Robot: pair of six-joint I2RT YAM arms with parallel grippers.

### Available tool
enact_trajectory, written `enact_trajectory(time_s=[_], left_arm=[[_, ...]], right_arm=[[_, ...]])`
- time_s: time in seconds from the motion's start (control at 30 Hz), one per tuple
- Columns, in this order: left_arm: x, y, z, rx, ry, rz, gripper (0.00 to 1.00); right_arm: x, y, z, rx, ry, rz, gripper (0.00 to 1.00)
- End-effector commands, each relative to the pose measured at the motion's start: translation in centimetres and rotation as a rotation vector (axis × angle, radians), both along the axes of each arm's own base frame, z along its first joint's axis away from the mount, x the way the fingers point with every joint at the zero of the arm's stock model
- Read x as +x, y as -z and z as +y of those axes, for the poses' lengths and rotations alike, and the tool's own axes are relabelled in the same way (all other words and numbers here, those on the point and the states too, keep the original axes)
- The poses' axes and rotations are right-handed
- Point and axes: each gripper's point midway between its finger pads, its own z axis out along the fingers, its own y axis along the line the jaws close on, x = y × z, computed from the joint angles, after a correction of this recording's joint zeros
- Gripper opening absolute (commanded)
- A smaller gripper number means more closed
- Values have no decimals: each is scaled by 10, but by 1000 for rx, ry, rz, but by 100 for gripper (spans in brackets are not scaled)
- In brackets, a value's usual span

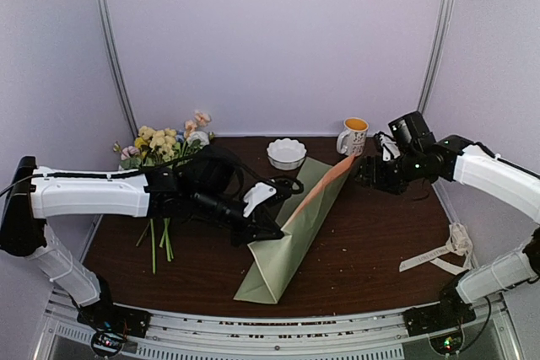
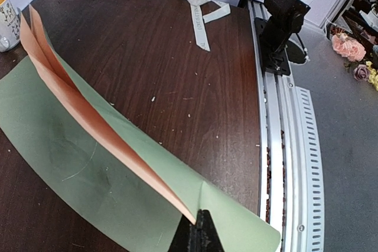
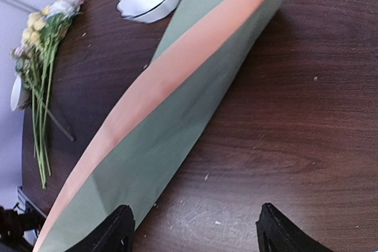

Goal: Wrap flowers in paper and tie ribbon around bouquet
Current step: Pass from the right arm to the left, then unfold the folded wrapping paper at the center of the board.

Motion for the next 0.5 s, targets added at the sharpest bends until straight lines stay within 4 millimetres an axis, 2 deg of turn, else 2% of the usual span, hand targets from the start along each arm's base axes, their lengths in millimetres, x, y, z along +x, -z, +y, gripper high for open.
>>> enact_trajectory(time_s=[0.0, 0.13, 0.2, 0.33, 0.47], left_arm=[[2, -3, -3, -23, 11, 2, 0], [2, -2, -4, -19, 20, 5, 0], [1, -2, -5, -20, 25, 6, 0], [1, -2, -5, -17, 31, 5, 0], [2, -1, -5, -15, 34, 8, 0]], right_arm=[[48, -4, -46, -47, 180, -41, 73], [93, 3, -68, -25, 302, -45, 71], [113, 9, -72, 24, 342, -24, 71], [150, 15, -66, 94, 388, -9, 67], [170, 38, -59, 109, 414, 46, 63]])
